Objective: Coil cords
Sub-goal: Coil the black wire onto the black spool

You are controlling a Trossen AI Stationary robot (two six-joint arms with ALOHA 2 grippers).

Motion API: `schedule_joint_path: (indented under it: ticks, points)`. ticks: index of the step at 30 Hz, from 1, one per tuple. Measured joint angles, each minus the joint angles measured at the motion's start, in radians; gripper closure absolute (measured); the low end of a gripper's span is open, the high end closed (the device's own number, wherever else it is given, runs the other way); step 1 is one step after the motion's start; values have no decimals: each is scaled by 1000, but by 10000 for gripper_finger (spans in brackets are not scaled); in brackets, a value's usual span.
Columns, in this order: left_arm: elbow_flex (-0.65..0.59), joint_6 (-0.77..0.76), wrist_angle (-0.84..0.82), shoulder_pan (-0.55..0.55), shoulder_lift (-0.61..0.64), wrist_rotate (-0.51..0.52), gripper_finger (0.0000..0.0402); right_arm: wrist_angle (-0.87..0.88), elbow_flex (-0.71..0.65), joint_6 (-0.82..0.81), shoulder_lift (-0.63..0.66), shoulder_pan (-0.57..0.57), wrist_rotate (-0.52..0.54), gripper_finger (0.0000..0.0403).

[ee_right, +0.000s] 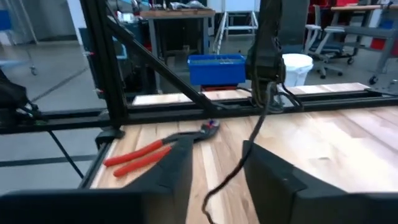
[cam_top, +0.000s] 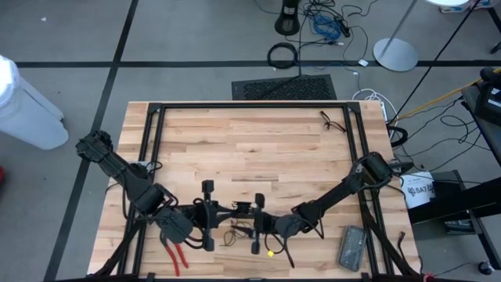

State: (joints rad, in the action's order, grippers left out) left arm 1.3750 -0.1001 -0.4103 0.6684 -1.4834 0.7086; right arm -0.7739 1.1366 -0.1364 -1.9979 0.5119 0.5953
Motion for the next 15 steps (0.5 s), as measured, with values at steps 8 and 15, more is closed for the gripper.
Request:
schedule_joint_path:
  ticks: [8,15]
  points:
    - [0,0,-2,15,0,2,394,76,0,-6,3,20,10,392]
    - [0,-34,-65,23,10,48,394,264,-1,-72,36,48,35,401]
